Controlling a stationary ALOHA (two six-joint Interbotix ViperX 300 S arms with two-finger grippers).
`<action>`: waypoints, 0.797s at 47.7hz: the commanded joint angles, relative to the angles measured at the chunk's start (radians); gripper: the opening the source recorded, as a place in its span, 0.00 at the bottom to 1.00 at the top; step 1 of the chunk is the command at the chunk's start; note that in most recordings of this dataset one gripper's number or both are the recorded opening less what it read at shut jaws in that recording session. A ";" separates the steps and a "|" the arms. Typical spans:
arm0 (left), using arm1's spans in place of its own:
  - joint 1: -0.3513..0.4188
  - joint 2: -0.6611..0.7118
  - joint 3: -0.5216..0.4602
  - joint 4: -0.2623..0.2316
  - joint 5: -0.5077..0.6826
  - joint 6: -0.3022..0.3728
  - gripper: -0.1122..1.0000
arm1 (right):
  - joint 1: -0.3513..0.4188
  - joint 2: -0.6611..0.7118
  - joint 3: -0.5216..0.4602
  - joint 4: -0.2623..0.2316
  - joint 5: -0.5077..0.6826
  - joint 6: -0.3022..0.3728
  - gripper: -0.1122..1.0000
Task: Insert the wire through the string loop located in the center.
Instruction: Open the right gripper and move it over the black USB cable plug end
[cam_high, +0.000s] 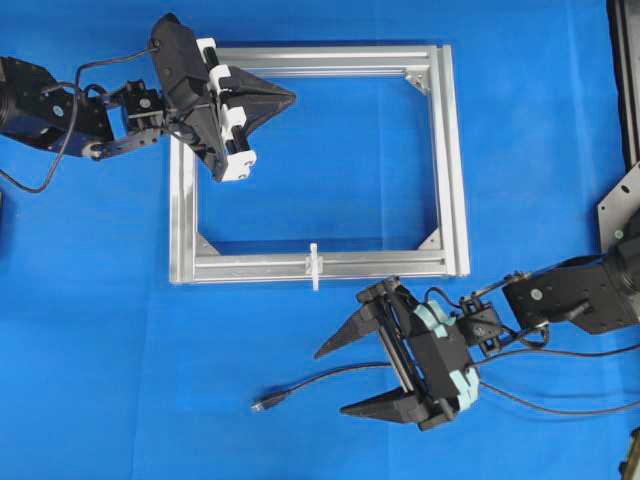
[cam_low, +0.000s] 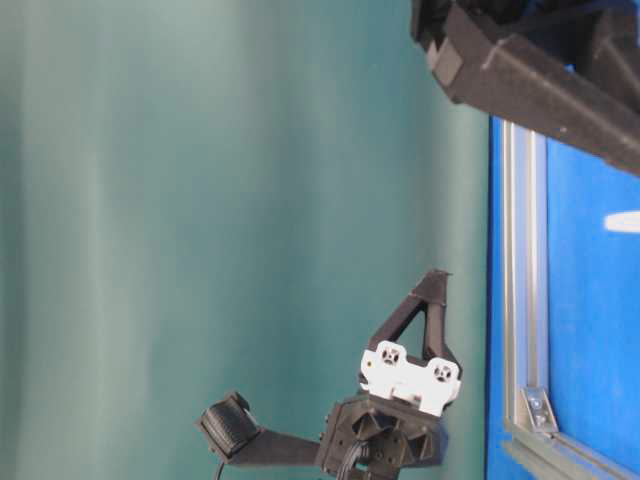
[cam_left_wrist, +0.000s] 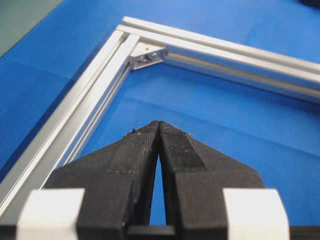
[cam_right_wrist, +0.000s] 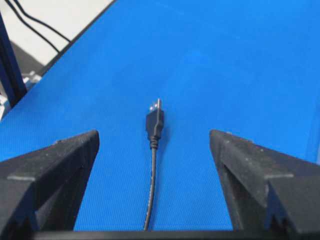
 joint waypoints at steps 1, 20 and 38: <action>-0.002 -0.026 -0.008 0.003 -0.002 0.000 0.10 | 0.006 0.000 -0.029 0.006 0.011 0.003 0.82; -0.002 -0.026 -0.006 0.003 -0.002 0.000 0.10 | 0.006 0.160 -0.123 0.023 0.098 0.041 0.82; -0.002 -0.028 -0.005 0.003 -0.002 0.000 0.10 | 0.005 0.212 -0.156 0.023 0.092 0.041 0.82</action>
